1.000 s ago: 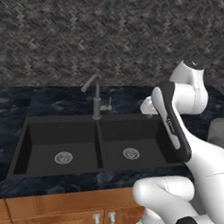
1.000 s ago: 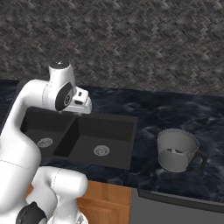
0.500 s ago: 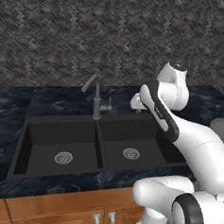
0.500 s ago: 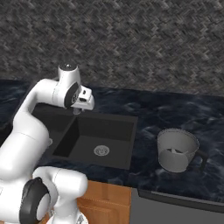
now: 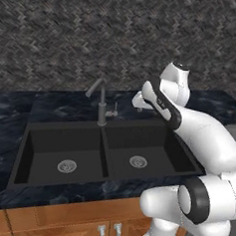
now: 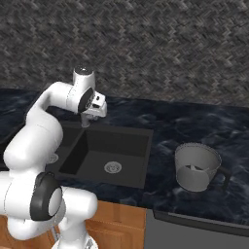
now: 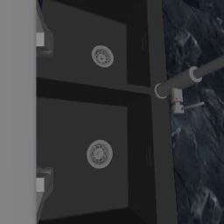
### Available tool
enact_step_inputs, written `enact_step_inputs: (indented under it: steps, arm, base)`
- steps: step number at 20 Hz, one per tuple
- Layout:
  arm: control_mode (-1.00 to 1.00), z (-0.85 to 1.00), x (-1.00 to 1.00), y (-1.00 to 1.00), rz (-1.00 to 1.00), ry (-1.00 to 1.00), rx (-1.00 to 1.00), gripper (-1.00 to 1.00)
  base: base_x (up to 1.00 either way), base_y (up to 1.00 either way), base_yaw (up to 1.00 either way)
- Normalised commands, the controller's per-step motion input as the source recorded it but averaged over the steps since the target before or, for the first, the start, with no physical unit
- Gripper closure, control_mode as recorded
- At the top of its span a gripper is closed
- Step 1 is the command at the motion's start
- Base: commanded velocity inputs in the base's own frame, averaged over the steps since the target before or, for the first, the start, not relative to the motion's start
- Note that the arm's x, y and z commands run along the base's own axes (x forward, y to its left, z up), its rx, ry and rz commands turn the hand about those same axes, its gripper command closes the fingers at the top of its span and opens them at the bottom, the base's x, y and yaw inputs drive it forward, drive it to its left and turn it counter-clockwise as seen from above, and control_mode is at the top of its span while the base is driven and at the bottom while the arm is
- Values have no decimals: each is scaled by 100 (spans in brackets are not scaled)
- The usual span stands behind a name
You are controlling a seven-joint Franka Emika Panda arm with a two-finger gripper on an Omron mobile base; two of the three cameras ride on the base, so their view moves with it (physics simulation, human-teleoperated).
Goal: Turn on the sink faucet and place the jug under the water for a few seconds to fill it up.
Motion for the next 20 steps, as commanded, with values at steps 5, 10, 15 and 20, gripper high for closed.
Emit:
enact_step_inputs:
  steps: [5, 10, 15, 20]
  arm:
    - [-100, -29, 30, 0, 0, 0, 17, -100]
    - [-100, -26, 31, 0, 0, 0, 14, -100]
    - [-100, -16, 40, 7, 0, 0, 2, -100]
    - [-100, -12, 36, 8, 0, 0, 0, -100]
  base:
    - [0, 0, 0]
    - [0, 0, 0]
    - [0, 0, 0]
    - [0, 0, 0]
